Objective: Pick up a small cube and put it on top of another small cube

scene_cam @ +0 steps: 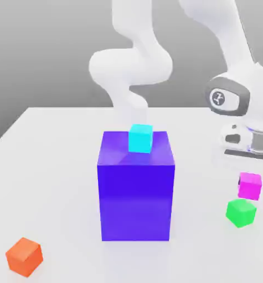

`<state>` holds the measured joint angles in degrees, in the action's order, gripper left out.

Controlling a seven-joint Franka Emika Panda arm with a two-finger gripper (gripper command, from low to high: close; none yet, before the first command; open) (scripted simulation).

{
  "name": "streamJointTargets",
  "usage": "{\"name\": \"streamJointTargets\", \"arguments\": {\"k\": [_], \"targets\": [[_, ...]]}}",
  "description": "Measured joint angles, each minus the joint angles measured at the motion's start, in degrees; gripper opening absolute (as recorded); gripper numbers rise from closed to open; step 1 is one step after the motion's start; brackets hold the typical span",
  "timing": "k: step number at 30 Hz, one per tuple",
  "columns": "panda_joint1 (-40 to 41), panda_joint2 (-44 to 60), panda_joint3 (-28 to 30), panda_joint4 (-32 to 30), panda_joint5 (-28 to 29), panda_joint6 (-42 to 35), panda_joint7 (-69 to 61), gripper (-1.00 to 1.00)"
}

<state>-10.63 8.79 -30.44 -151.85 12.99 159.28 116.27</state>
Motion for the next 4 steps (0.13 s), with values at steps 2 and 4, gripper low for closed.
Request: {"name": "streamJointTargets", "arguments": {"k": [2,4], "targets": [[-2.1,3.0,3.0,0.2,4.4,2.2,3.1,1.0],[-2.1,3.0,3.0,0.2,4.4,2.2,3.1,1.0]]}}
